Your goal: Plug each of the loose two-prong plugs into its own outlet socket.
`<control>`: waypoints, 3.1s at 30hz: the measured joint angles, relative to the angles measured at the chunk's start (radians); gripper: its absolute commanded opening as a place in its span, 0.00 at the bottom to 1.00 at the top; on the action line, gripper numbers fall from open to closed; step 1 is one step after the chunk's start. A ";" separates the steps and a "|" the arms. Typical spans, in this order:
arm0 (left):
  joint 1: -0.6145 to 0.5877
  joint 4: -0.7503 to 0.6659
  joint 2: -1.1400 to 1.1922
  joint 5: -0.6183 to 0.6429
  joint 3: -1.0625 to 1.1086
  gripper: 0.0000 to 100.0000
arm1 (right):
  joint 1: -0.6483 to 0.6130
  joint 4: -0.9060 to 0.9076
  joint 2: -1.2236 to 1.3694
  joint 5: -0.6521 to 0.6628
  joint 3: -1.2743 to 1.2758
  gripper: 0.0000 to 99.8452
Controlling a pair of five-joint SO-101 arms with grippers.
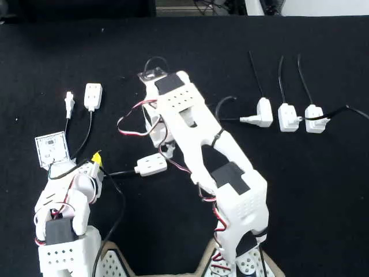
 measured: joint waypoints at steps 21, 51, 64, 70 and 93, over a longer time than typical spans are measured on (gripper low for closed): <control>0.000 0.000 0.000 0.000 0.000 0.19 | -0.140 0.029 0.103 0.000 -0.057 0.01; 0.000 0.000 0.000 0.000 0.000 0.19 | -0.038 0.034 0.103 -0.051 -0.061 0.01; 0.000 0.000 0.000 0.000 0.000 0.19 | -0.031 0.034 0.081 -0.051 -0.015 0.01; 0.000 0.000 0.000 0.000 0.000 0.19 | -0.031 0.034 0.081 -0.051 -0.012 0.01; -0.009 0.002 0.000 0.000 0.000 0.19 | -0.117 0.023 0.083 -0.051 0.041 0.01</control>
